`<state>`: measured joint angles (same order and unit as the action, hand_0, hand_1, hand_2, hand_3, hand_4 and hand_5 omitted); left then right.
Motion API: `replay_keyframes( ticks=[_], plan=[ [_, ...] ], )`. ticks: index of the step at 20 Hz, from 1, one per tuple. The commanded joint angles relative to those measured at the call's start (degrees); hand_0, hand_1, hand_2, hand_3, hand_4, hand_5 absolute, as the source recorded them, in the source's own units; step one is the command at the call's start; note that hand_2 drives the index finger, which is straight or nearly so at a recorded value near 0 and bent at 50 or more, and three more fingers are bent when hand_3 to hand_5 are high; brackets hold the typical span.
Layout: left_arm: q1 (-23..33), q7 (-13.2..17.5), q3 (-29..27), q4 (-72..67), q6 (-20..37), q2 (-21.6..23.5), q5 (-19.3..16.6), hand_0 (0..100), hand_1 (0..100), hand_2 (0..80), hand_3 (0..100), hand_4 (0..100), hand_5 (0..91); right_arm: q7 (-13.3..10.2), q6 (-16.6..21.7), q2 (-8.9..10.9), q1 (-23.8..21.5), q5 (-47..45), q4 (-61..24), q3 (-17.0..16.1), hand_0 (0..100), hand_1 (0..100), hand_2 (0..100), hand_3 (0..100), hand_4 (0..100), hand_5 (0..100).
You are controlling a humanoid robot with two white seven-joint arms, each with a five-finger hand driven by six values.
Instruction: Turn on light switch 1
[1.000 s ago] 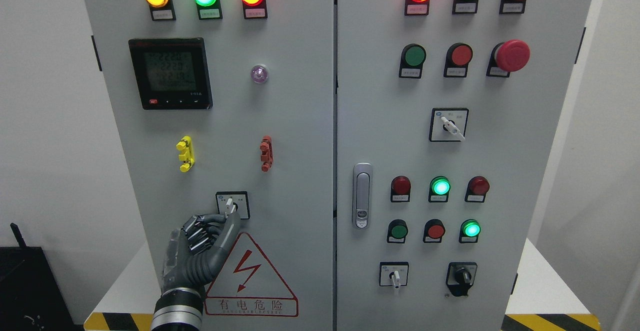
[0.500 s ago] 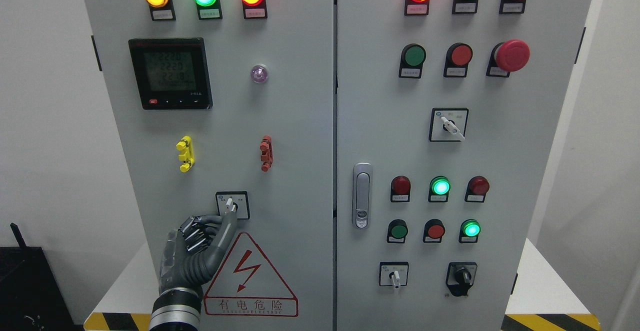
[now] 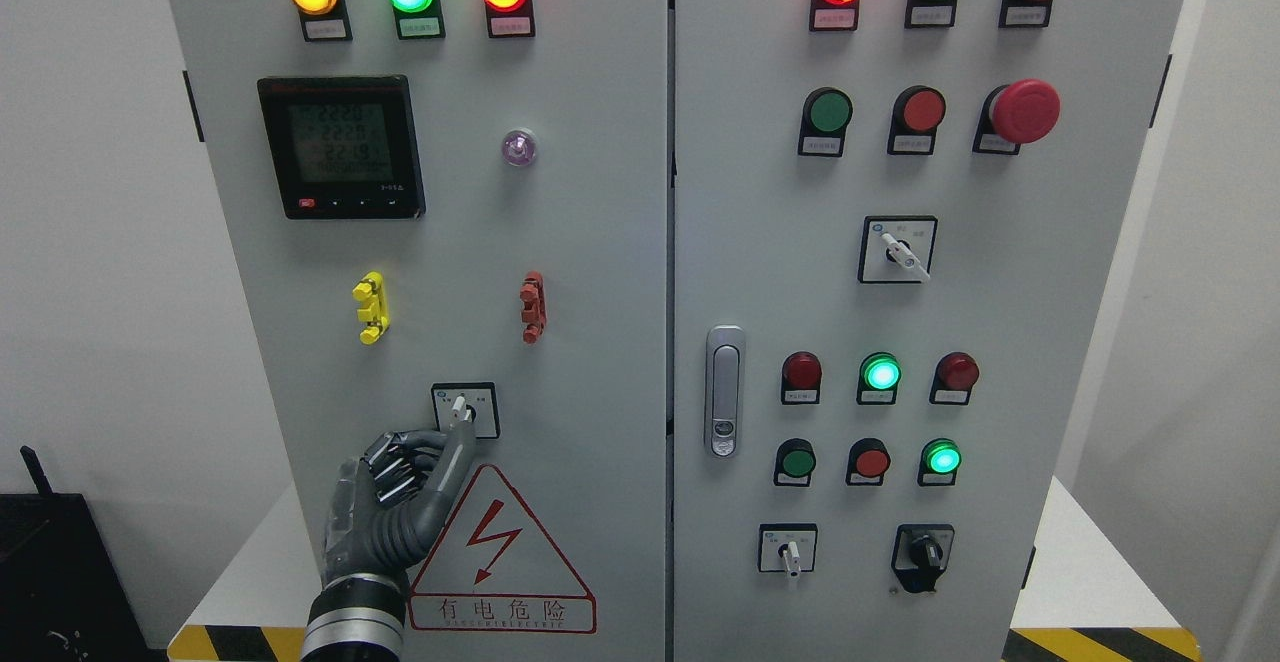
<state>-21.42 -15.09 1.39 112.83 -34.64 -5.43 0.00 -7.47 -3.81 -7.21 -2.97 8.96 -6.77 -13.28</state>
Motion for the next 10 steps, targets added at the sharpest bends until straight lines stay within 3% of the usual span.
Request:
replay_keyframes(
  ticks=[1,10],
  plan=[
    [-0.29,0.06,0.63,-0.25,-0.08,-0.2,-1.84,19,63,53.8,80,90,83.1,0.0,0.03,0.0,-0.02,0.0,0.0,0.01,31,0,0,0,0,0],
    [-1.08,0.06,0.55,-0.42,-1.22,-0.2,-1.93,19,62,54.0,81,91,83.6,0.0,0.03,0.0,-0.02,0.0,0.0,0.01,31,0,0,0,0,0]
  ],
)
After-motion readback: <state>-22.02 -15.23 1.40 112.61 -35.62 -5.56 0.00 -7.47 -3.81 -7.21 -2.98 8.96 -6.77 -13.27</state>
